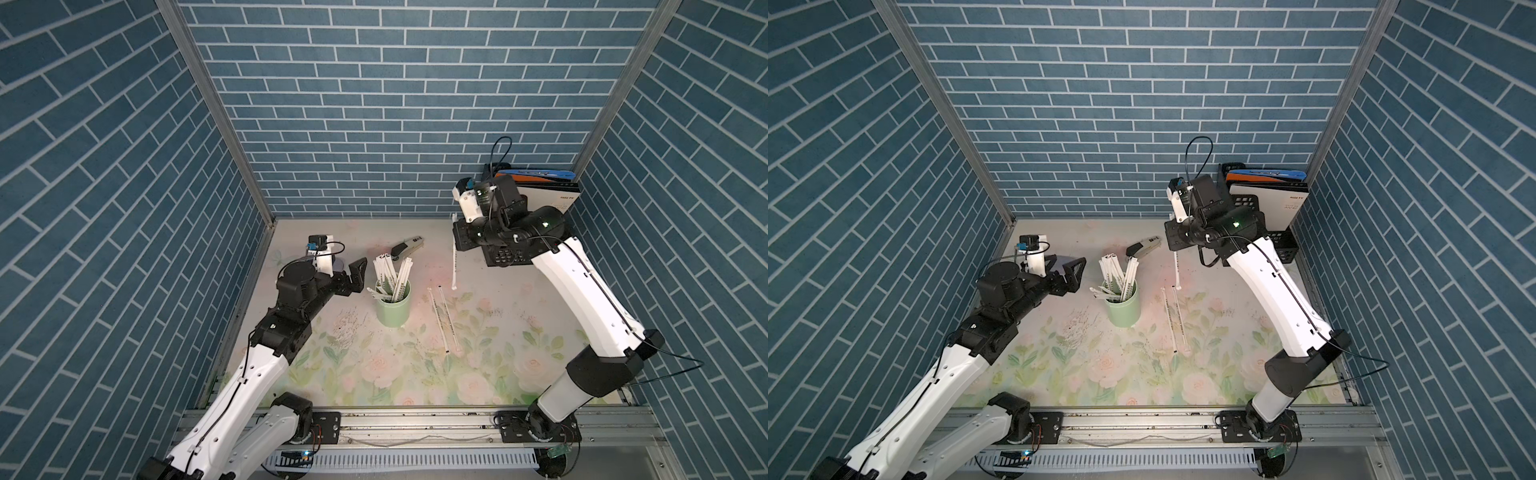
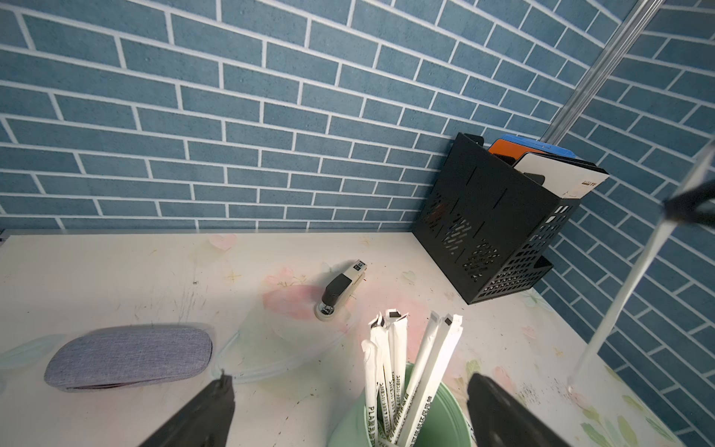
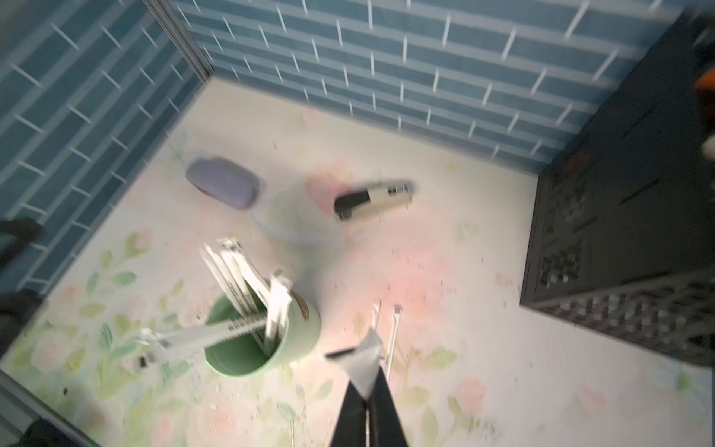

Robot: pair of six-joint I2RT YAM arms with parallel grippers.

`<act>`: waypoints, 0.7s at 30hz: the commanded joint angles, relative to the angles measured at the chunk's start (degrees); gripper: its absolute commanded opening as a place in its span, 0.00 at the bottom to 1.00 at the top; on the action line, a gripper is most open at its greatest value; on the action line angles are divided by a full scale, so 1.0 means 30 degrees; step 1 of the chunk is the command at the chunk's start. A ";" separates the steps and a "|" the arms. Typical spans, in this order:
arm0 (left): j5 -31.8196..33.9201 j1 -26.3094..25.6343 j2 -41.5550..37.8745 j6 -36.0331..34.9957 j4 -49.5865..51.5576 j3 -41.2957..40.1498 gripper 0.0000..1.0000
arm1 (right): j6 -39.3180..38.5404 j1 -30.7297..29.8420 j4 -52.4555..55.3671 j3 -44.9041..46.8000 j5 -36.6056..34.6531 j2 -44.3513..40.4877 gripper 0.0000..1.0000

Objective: Take the straws out of the storage container
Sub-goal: Place the straw at the center of the board.

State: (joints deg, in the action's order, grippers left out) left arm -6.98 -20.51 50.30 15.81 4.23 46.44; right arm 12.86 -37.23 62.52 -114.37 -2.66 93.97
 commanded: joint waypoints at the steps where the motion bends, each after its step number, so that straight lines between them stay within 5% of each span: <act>1: -0.0220 -0.0047 -0.0285 -0.0086 -0.0033 0.0020 1.00 | 0.0331 0.0765 0.1097 0.1341 0.1257 -0.0271 0.01; 21: -0.0341 -0.0047 -0.0193 -0.0071 -0.0033 0.0020 1.00 | -0.1497 0.3424 -0.0361 0.6247 0.3275 0.4993 0.00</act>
State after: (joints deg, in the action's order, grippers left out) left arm -7.60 -20.51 50.22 15.81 4.23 46.44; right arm 10.11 -27.33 62.39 -96.16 5.61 107.81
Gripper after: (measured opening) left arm 0.995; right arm 0.029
